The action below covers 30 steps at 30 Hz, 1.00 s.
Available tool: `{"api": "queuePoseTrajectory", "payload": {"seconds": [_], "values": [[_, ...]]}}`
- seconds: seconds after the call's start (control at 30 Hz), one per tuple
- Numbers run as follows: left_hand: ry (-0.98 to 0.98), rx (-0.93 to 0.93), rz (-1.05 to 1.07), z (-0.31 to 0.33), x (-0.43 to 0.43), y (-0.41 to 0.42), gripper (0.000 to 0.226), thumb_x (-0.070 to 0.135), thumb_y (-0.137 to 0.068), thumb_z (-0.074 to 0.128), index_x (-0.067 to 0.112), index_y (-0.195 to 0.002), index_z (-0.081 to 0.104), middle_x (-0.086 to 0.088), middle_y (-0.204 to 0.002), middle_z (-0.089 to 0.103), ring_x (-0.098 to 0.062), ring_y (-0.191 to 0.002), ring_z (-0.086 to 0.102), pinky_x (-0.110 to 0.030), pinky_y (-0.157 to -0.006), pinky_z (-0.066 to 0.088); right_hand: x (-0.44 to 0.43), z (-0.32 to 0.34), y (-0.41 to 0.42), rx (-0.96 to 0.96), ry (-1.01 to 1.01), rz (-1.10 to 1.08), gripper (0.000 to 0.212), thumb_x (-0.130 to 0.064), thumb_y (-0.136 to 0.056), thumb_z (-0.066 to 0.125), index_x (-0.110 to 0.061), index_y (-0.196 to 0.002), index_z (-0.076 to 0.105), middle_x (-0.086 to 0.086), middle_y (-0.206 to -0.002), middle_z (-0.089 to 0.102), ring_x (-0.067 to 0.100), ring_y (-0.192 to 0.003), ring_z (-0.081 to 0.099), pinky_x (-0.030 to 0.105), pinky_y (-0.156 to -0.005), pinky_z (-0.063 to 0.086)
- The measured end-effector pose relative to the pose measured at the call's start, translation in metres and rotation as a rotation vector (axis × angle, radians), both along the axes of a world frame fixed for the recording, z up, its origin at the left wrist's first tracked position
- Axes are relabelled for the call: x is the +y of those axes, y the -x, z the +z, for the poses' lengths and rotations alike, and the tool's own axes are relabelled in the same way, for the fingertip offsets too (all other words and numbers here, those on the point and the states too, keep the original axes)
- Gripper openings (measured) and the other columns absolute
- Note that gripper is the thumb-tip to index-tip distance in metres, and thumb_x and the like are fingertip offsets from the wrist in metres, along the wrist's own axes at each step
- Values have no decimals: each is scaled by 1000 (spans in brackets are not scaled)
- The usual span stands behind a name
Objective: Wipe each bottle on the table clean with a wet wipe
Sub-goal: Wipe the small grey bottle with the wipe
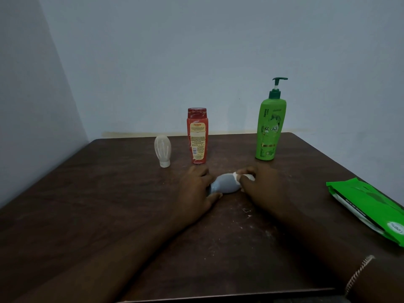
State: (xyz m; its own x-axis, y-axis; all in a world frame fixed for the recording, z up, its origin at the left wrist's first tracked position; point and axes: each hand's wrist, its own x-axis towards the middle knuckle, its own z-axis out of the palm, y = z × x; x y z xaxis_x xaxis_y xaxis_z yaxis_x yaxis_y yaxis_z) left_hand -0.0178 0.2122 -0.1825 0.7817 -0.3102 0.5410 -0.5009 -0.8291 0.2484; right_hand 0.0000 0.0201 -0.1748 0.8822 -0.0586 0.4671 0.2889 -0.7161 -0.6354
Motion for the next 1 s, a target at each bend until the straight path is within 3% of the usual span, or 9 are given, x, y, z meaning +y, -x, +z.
{"api": "queuePoseTrajectory", "payload": {"seconds": [0.1,0.2,0.3,0.43,0.53,0.6,0.7,0.83,1.0], "values": [[-14,2,17,0,-3,0,38,37,-84,76,20,-117,68,4,-113,58,-7,-103,43,-25,-84,39,13,3,10,-89,144,187,27,-36,-90,56,-19,-99,75,-3,-94,67,12,-85,61,20,-76,43],[-5,-4,25,0,-4,1,33,36,-83,77,19,-111,68,5,-111,57,-4,-99,39,-23,-81,35,13,7,18,-155,292,352,19,-27,-92,61,-19,-108,70,-6,-97,59,7,-84,53,21,-73,42],[-1,-17,1,1,-4,2,37,33,-82,78,20,-114,66,6,-111,56,-3,-99,39,-21,-79,33,7,5,17,-214,85,154,13,-18,-90,66,-14,-99,75,-2,-91,67,4,-78,58,16,-77,45],[-20,-61,-38,3,-4,4,38,28,-78,82,17,-110,66,4,-110,59,-3,-97,38,-11,-74,28,-8,-1,0,87,-202,-44,12,-16,-86,65,-17,-83,77,-5,-63,70,4,-55,65,12,-55,48],[-23,-79,-57,3,-4,5,38,23,-74,84,15,-107,67,2,-108,61,-6,-96,42,-8,-74,25,-10,-4,-5,193,-390,-11,12,-13,-87,63,-11,-86,75,4,-64,73,13,-56,71,22,-53,52],[-30,-92,-64,4,-4,5,38,21,-75,84,14,-108,67,1,-109,61,-5,-97,39,-8,-75,24,-5,-2,-1,138,-348,11,12,-15,-89,63,-14,-88,75,3,-70,74,14,-62,71,25,-58,53],[-28,-96,-77,3,-6,4,36,21,-76,83,15,-107,65,0,-110,61,-4,-99,38,-8,-77,25,6,7,13,-57,-105,99,13,-20,-91,64,-15,-97,74,-1,-89,69,13,-80,64,29,-76,50],[7,-91,-83,1,-6,2,35,19,-74,84,15,-102,64,0,-106,59,-2,-95,36,-9,-75,27,12,12,22,-193,265,273,13,-18,-94,59,-12,-100,69,-4,-92,54,9,-82,50,22,-71,37],[-12,-110,-90,-1,-6,2,33,16,-73,84,13,-99,64,-1,-101,60,-4,-92,37,-10,-72,25,-3,9,4,-82,20,-41,15,-11,-88,62,-5,-96,73,12,-98,68,23,-87,61,21,-72,34]]}}
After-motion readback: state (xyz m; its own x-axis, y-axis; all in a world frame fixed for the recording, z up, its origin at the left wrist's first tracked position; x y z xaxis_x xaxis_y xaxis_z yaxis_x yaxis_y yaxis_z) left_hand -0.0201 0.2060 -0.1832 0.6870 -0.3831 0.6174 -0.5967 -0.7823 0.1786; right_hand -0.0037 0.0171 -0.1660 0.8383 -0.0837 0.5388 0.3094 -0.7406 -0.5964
